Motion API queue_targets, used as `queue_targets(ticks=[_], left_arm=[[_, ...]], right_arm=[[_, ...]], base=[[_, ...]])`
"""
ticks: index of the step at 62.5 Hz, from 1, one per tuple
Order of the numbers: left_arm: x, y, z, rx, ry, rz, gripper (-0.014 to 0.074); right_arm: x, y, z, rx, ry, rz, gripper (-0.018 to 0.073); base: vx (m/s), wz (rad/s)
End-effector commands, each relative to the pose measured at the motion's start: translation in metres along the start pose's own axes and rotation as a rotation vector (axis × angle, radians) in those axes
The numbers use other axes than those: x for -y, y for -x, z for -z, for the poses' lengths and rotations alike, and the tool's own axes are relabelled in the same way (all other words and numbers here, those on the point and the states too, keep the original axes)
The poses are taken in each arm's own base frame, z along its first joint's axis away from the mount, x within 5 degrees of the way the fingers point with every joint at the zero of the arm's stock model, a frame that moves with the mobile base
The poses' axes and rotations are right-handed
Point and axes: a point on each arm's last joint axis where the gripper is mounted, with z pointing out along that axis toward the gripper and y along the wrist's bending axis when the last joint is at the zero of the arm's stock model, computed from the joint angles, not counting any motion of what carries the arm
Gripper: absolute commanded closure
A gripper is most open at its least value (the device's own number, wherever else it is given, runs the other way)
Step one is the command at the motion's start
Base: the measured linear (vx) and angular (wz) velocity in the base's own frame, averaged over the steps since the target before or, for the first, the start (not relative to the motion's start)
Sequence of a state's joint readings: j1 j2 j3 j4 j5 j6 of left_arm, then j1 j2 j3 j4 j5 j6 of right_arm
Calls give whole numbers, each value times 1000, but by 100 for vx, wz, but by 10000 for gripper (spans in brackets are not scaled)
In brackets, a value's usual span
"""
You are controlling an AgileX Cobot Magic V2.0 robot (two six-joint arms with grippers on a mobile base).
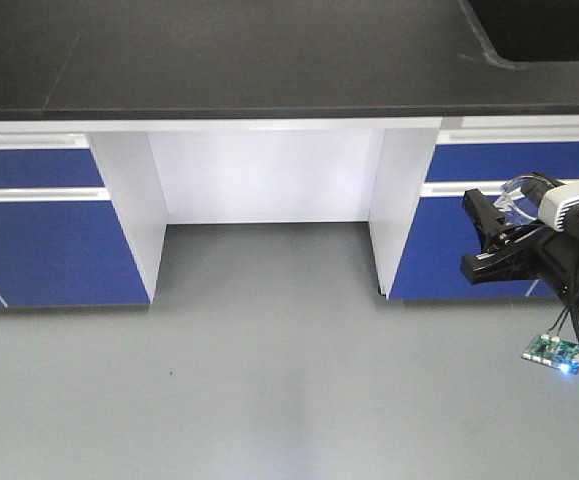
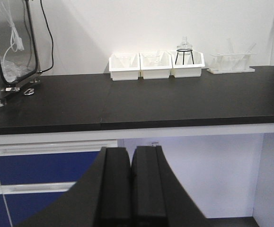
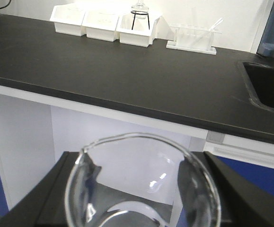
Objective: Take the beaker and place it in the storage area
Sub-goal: 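Drive the base backward away from the bench holding the beaker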
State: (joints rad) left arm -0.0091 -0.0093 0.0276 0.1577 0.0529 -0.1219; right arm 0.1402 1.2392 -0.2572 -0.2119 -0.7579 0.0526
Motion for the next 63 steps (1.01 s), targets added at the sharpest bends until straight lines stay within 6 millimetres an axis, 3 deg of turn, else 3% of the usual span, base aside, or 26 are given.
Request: queue_targets(ticks=[1,63], left_arm=[[1,16,3,120,-10,10,603],[1,16,3,120,-10,10,603]], right_arm=[[0,19,0,135,2,10,492],[0,19,0,134,2,10,492]], base=[[-27,-1],[-20,-2]])
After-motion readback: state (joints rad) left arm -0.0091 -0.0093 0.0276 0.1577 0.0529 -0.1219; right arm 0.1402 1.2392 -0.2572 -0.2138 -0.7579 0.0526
